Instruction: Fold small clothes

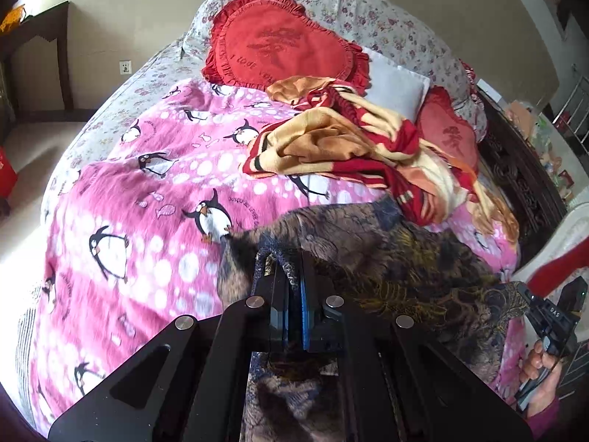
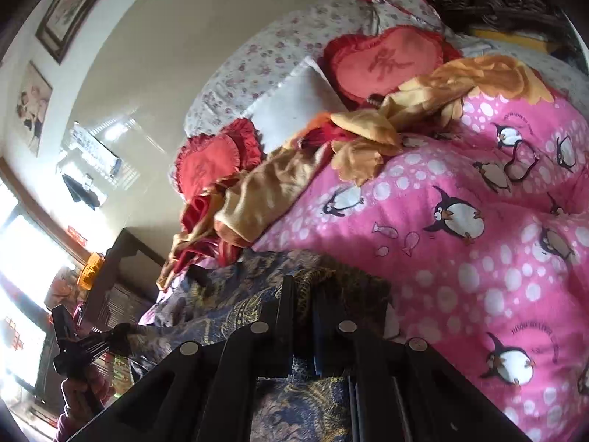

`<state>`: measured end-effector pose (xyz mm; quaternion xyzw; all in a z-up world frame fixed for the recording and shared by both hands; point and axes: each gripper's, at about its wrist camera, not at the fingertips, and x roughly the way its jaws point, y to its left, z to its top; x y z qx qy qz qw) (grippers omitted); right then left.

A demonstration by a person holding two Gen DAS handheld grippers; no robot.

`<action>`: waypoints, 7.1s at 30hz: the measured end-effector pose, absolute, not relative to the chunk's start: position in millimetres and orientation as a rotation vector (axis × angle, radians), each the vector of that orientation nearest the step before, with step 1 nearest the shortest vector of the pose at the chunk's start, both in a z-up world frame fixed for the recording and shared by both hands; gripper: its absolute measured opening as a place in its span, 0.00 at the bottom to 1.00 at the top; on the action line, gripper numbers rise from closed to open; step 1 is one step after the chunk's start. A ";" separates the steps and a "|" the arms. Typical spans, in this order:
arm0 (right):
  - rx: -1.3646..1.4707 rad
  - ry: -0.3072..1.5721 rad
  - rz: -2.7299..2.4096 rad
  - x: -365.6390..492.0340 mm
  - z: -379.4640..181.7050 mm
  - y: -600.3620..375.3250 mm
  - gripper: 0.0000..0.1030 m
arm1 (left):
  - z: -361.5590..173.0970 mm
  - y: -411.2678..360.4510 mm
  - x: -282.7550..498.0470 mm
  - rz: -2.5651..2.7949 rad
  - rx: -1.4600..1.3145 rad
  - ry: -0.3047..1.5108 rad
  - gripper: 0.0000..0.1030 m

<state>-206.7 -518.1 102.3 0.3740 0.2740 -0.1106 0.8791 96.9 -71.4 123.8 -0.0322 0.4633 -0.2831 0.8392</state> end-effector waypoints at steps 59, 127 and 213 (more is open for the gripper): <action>-0.256 0.954 0.130 -39.6 88.6 -385.6 0.46 | 69.8 -99.3 103.2 -0.595 0.174 1.101 0.61; 0.470 0.868 -0.231 -267.1 53.7 -403.5 0.05 | 38.5 -23.0 -6.7 -0.830 0.047 1.181 0.08; 0.069 1.024 0.056 93.5 72.5 -178.1 0.56 | 36.2 5.4 -13.1 -0.556 -0.034 1.052 0.55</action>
